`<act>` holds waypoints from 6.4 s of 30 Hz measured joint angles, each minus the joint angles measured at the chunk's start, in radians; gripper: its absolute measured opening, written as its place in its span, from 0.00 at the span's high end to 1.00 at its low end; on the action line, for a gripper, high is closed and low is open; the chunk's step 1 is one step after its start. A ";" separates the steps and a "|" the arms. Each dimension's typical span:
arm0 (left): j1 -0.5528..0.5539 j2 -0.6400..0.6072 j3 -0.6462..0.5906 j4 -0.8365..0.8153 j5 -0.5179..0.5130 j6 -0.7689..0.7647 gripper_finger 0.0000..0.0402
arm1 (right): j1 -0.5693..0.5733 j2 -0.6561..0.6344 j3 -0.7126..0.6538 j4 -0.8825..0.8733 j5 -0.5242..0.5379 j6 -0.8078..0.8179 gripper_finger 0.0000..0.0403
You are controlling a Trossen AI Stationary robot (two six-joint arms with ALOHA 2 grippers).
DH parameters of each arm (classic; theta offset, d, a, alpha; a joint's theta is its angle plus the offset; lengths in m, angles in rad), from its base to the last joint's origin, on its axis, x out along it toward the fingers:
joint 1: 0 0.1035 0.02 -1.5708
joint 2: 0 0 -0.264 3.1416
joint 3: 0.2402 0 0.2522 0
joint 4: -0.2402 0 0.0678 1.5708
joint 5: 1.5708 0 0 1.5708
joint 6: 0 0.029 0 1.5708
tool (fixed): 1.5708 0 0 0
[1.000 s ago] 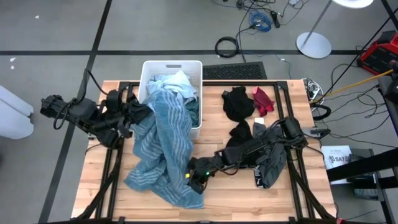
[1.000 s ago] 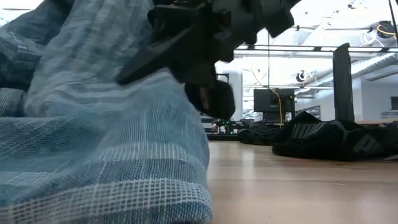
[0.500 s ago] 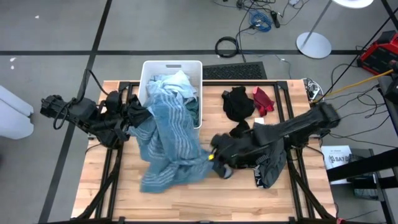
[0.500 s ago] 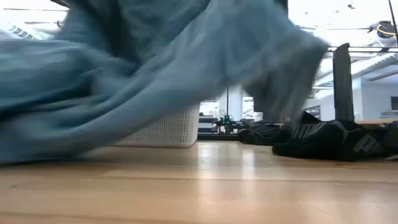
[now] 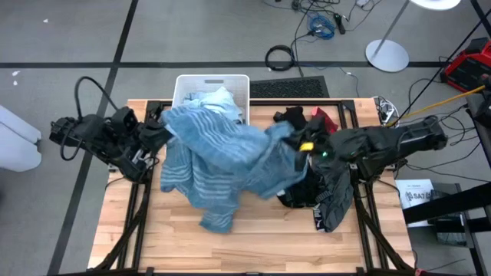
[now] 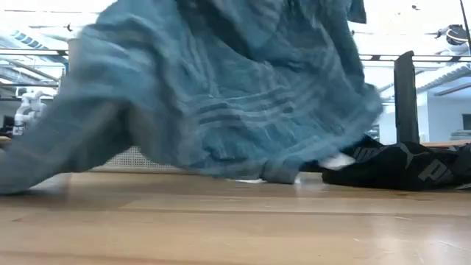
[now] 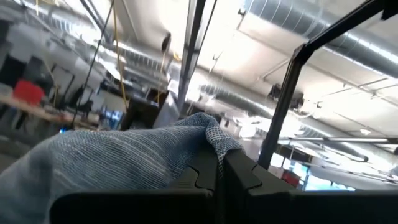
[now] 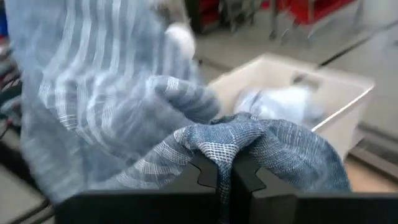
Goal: Sort clothes
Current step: Put the blue shirt into the white laundry organizer
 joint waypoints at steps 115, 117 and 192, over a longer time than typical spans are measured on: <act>0.248 0.113 0.000 -1.016 0.251 -0.349 0.47 | 0.279 0.259 -0.258 -0.316 -0.504 1.090 0.22; 0.259 0.113 0.000 -1.006 0.259 -0.348 0.47 | 0.279 0.308 -0.258 -0.309 -0.550 1.089 0.22; 0.269 0.113 0.000 -0.906 0.324 -0.316 0.47 | -0.148 0.878 0.158 0.174 -1.270 0.459 0.80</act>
